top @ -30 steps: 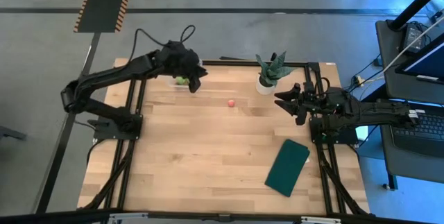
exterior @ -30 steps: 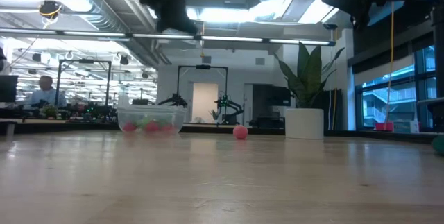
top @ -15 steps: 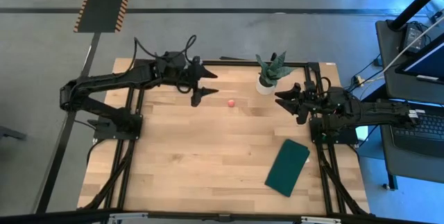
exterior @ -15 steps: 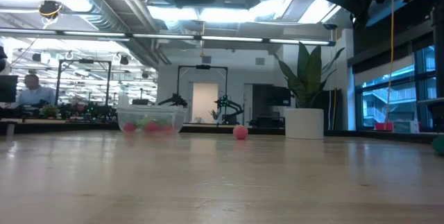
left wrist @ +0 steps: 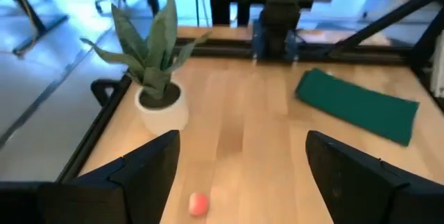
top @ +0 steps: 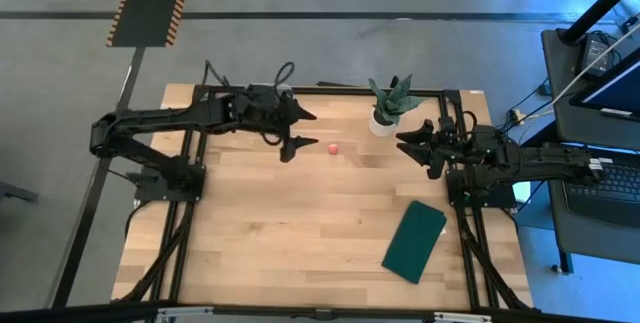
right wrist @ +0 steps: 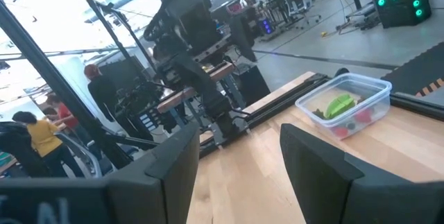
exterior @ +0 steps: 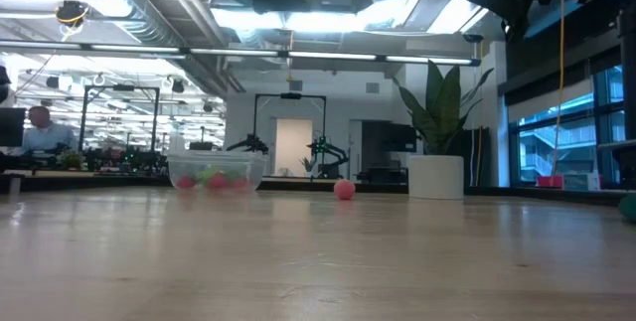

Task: Pick and placing Produce into tupperware
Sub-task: Put the pink peach into the transparent container

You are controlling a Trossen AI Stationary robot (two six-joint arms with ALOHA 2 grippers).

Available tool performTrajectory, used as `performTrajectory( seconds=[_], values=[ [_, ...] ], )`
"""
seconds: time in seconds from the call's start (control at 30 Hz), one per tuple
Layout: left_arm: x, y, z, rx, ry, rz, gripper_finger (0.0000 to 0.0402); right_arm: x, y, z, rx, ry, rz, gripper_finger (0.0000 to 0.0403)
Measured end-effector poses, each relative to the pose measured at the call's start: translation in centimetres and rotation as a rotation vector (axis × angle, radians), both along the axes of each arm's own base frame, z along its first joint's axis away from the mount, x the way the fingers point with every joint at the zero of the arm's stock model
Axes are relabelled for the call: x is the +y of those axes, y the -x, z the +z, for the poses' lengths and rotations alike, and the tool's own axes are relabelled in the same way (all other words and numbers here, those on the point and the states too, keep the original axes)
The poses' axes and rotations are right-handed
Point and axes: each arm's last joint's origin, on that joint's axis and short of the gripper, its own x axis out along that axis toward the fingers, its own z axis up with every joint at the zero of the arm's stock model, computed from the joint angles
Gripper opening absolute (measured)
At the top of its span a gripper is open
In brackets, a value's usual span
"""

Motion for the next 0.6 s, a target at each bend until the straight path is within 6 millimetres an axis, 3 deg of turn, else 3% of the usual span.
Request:
performTrajectory(
  seconds=[0.1, 0.37, 0.6],
  values=[
    [0.2, -1.2, 0.1, 0.083, 0.01, 0.013, 0.0304, 0.0, 0.0, 0.0, 0.001, 0.002, 0.0, 0.0204],
    [1.1, -6.5, -0.4, 0.313, -0.045, 0.008, 0.0304, 0.0, 0.0, 0.0, 0.002, 0.0, 0.001, 0.0204],
    [2.2, -10.0, -3.0, 0.433, -0.121, 0.016, 0.0304, 0.0, 0.0, 0.0, 0.003, 0.002, 0.001, 0.0204]
  ],
)
